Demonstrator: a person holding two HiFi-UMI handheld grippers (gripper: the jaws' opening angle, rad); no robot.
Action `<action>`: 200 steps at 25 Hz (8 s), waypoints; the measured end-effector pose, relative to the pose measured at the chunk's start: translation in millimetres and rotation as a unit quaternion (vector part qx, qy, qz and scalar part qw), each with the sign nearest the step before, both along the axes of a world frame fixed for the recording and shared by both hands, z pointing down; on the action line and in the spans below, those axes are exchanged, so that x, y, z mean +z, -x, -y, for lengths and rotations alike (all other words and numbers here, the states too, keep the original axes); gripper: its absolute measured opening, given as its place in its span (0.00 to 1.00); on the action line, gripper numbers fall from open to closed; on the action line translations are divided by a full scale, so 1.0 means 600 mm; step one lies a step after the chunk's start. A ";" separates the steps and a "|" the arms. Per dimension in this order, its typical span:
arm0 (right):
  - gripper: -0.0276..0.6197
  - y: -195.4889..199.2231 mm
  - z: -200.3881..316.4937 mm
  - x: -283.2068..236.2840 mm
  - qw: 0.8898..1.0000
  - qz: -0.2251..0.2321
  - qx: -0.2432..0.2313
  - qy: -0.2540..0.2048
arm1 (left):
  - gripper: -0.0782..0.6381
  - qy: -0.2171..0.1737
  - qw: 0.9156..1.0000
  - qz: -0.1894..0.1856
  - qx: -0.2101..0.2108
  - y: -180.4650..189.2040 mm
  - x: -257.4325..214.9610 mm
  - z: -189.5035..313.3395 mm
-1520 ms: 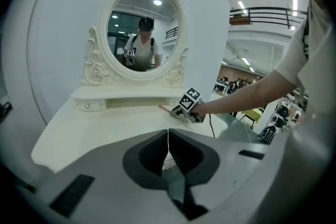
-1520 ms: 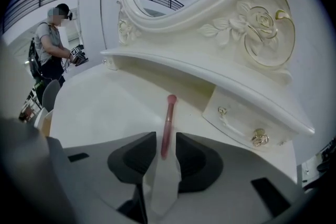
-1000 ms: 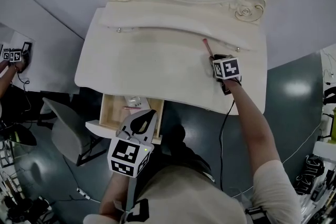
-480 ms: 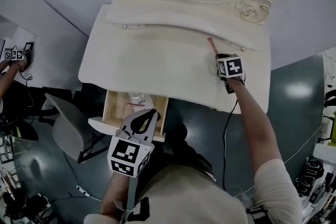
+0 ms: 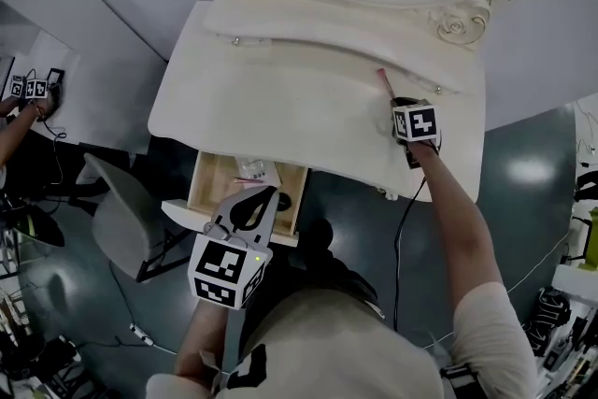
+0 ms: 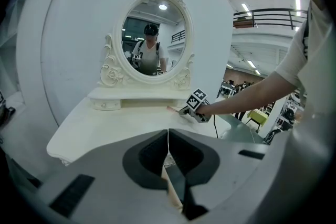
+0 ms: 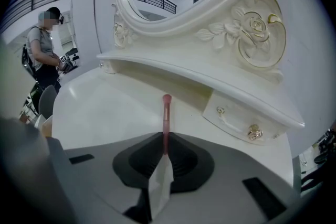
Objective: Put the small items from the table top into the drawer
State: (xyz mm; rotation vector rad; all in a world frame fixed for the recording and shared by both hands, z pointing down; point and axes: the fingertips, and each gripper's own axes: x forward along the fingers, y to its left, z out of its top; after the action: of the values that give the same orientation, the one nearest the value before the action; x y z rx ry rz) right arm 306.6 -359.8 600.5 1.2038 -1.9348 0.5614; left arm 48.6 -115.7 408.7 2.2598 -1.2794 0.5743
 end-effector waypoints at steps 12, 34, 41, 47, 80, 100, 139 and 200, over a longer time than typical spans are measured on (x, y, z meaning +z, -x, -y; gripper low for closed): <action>0.12 0.038 -0.039 -0.056 1.000 0.005 -0.022 -0.018 | 0.19 -0.018 1.000 -0.001 -0.002 0.030 -0.017 -0.025; 0.12 0.077 -0.090 -0.132 0.999 -0.002 -0.029 -0.036 | 0.19 -0.060 0.998 -0.012 -0.016 0.102 -0.055 -0.066; 0.12 0.098 -0.107 -0.154 0.999 0.004 -0.032 -0.036 | 0.19 -0.070 0.997 -0.016 -0.015 0.124 -0.065 -0.077; 0.12 0.115 -0.123 -0.162 0.999 0.021 -0.021 -0.030 | 0.19 -0.078 0.997 -0.020 -0.009 0.143 -0.073 -0.087; 0.12 0.377 -0.274 -0.208 0.982 0.068 -0.166 -0.055 | 0.19 -0.075 0.996 -0.033 0.040 0.245 -0.062 -0.123; 0.12 0.532 -0.337 -0.133 0.951 0.083 -0.296 -0.012 | 0.19 -0.044 0.998 -0.035 -0.024 0.315 -0.022 -0.130; 0.12 0.622 -0.509 0.136 0.881 0.012 -0.459 0.118 | 0.19 0.032 0.997 -0.001 -0.071 0.376 0.085 -0.147; 0.09 0.393 -0.549 -0.356 0.896 0.424 -0.077 -0.103 | 0.19 -0.058 0.989 -0.011 0.136 0.078 -0.048 -0.146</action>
State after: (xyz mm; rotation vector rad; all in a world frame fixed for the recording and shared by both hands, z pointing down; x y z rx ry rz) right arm 70.8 -30.4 386.8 0.9839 -2.8558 0.9166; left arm 1.8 -28.4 379.8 2.5520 -1.0248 0.5790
